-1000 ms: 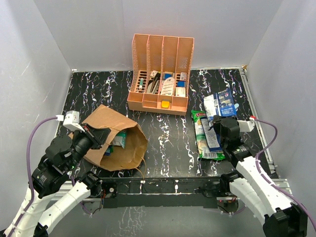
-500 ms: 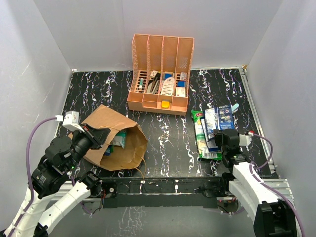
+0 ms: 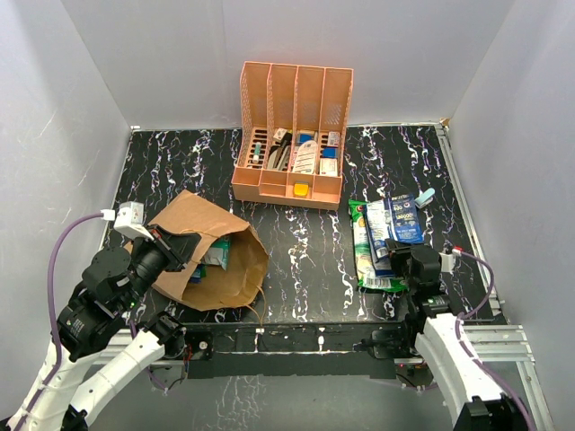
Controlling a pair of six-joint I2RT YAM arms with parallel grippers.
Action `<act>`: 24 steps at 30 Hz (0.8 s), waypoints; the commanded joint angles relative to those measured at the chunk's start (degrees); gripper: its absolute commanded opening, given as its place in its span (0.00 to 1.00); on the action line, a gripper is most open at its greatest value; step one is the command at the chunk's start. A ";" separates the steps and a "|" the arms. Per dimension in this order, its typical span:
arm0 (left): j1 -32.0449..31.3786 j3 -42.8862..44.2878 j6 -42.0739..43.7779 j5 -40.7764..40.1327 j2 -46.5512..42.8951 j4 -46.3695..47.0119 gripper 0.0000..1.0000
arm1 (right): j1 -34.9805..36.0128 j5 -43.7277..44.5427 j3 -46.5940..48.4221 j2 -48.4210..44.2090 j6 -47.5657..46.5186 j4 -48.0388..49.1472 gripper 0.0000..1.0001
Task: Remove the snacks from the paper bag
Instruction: Place the snack at the center of the board.
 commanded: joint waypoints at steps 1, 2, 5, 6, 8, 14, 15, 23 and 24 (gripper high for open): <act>-0.22 0.39 -0.27 0.67 0.57 0.89 0.00 | -0.07 -1.44 2.23 -6.51 -1.46 -4.98 0.07; -0.22 0.14 -0.48 0.78 0.56 1.20 0.00 | -0.08 -1.67 1.68 -7.13 -0.51 -5.57 0.07; -0.24 -0.52 -1.03 1.66 0.70 2.20 0.00 | -0.06 -2.64 -0.98 -7.14 2.83 -4.31 0.07; -0.23 -0.41 -1.09 1.85 0.86 2.27 0.00 | -0.07 -2.90 -1.82 -6.74 3.71 -3.44 0.07; -0.22 0.41 -1.05 1.99 1.15 1.68 0.00 | -0.06 -2.95 -2.53 -5.44 4.85 -1.88 0.07; -0.22 1.27 -0.80 1.01 0.57 0.03 0.00 | -0.08 -3.39 -0.65 0.11 4.91 -4.69 0.13; -0.22 1.11 -0.79 1.00 0.37 0.35 0.00 | -0.04 -4.03 0.38 1.14 4.40 -6.51 0.17; -0.22 0.82 -0.59 1.00 0.30 0.60 0.00 | -0.06 -8.06 6.92 1.86 -1.20 -24.68 0.64; -0.22 0.85 -0.49 1.02 0.38 0.60 0.00 | -0.04 -8.58 7.54 0.65 -2.11 -26.82 0.66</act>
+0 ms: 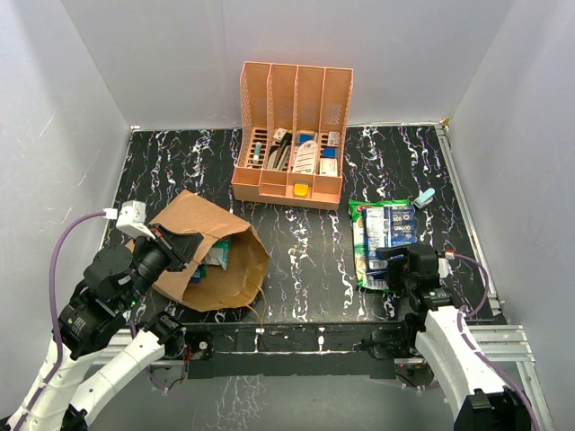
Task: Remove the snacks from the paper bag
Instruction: Place the snack at the center of the board, then take out the snack from the paper bag.
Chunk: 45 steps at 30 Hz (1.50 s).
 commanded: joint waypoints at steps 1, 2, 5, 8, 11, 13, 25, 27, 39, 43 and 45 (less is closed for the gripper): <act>-0.22 0.88 0.40 -0.12 -0.18 0.40 0.00 | -0.01 -2.98 4.56 -4.24 -5.25 -13.95 0.68; -0.22 0.94 0.50 -0.15 -0.12 0.46 0.00 | -0.01 -3.07 5.19 -5.79 -6.44 -17.01 0.71; -0.22 0.59 0.46 -0.08 -0.19 0.85 0.00 | -0.02 -2.63 8.73 -11.18 -10.36 -24.57 0.80; -0.23 0.08 0.35 0.00 -0.11 1.21 0.00 | 0.04 -4.95 13.44 -15.98 -13.67 -30.19 0.90; -0.22 -0.49 0.03 0.29 0.10 1.92 0.00 | 0.07 -5.67 17.88 -19.35 -16.34 -34.67 0.91; -0.23 -0.52 -0.17 0.35 0.39 2.06 0.00 | 0.11 -7.98 19.05 -20.59 -20.32 -33.43 0.91; -0.22 -0.16 -0.63 0.36 1.32 1.99 0.00 | 0.14 -39.20 20.86 -0.77 -45.33 -15.40 0.90; -0.23 -0.62 -0.97 0.44 1.13 2.54 0.00 | 0.80 -40.67 21.94 2.65 -43.99 -11.96 0.90; -0.22 0.20 -0.66 0.03 2.15 2.44 0.00 | 50.37 -4.41 25.69 23.20 -22.82 25.94 0.91; -0.23 0.84 -0.33 -0.40 1.72 1.59 0.00 | 67.36 13.56 33.72 37.66 -28.94 37.70 0.93; -0.22 0.88 -0.29 -0.54 1.29 1.47 0.00 | 72.04 24.09 37.57 44.18 -32.62 41.40 0.93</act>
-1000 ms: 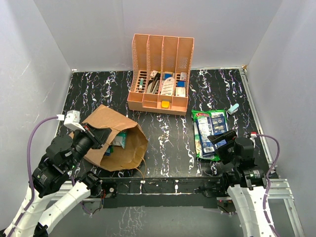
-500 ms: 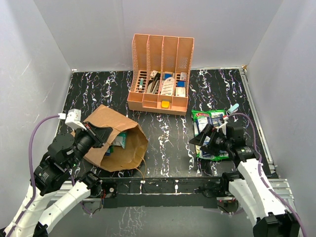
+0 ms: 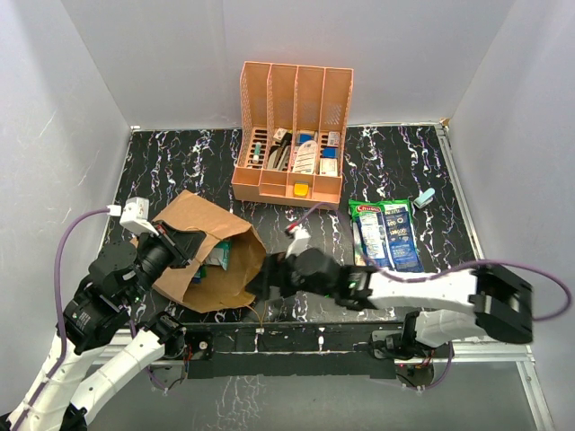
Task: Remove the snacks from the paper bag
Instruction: Take out the snack from the paper bag.
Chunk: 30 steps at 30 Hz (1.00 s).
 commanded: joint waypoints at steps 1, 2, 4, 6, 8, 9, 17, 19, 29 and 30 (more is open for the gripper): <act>-0.22 1.14 0.51 -0.49 -0.60 0.00 0.00 | 9.98 29.00 9.49 10.37 -7.09 18.78 0.93; -0.22 1.11 0.51 -0.42 -0.85 0.07 0.00 | 10.87 32.89 10.70 13.06 -7.51 20.29 0.93; -0.22 1.18 0.28 -0.22 -1.17 0.27 0.00 | 11.57 39.24 11.66 17.47 -7.38 24.83 0.93; -0.23 1.20 0.15 0.04 -1.37 0.43 0.00 | 11.62 42.47 11.38 21.37 -9.14 31.89 0.92; -0.23 1.28 0.16 0.16 -1.49 0.43 0.00 | 11.62 45.77 12.01 26.21 -9.04 36.24 0.88; -0.22 1.29 0.28 0.14 -1.61 0.55 0.00 | 11.62 46.56 12.78 28.18 -8.81 37.29 0.87; -0.22 1.32 0.69 0.90 -1.86 0.83 0.00 | 11.62 52.54 22.85 43.26 -10.43 40.26 0.86; -0.22 1.23 0.47 1.08 -2.05 0.83 0.00 | 11.62 55.18 24.79 46.17 -10.03 41.19 0.87; -0.22 0.67 -0.54 2.13 -2.95 0.47 0.00 | 9.74 57.65 36.99 56.23 -8.23 38.12 0.87; -0.22 0.75 -0.55 2.23 -2.90 0.43 0.00 | 9.17 56.68 37.96 56.83 -6.38 36.08 0.86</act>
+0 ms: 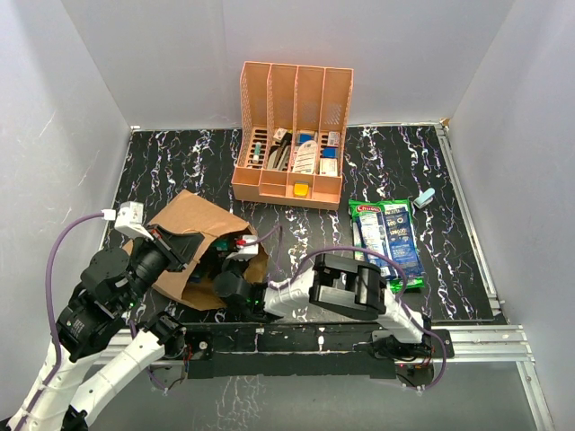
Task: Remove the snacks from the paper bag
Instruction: Take out the snack from the paper bag.
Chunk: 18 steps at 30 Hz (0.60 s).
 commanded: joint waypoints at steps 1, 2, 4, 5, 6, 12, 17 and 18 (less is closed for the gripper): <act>-0.22 0.75 -0.39 1.06 -0.43 0.49 0.00 | -2.34 0.37 6.05 2.21 5.46 -4.65 0.85; -0.22 0.79 -0.47 1.12 -0.43 0.48 0.00 | -2.88 -0.29 7.13 3.02 8.24 -7.21 0.83; -0.22 0.83 -0.53 1.14 -0.46 0.35 0.00 | -3.80 -1.51 9.18 3.72 12.14 -13.09 0.76; -0.22 0.91 -0.52 1.13 -0.46 0.17 0.00 | -4.10 -1.87 9.83 3.88 13.49 -15.32 0.71; -0.22 1.00 -0.49 1.09 -0.46 0.03 0.00 | -4.30 -2.18 10.12 3.98 14.04 -16.41 0.64; -0.22 1.02 -0.22 0.37 -0.94 -0.99 0.00 | -4.36 -4.71 8.33 0.28 15.07 -19.16 0.31; -0.22 0.70 -0.09 0.17 -1.00 -1.08 0.00 | -4.25 -8.49 4.86 -6.50 14.21 -19.18 0.17; -0.22 0.69 -0.03 0.12 -0.99 -1.11 0.00 | -4.15 -9.59 3.74 -8.18 13.89 -19.18 0.15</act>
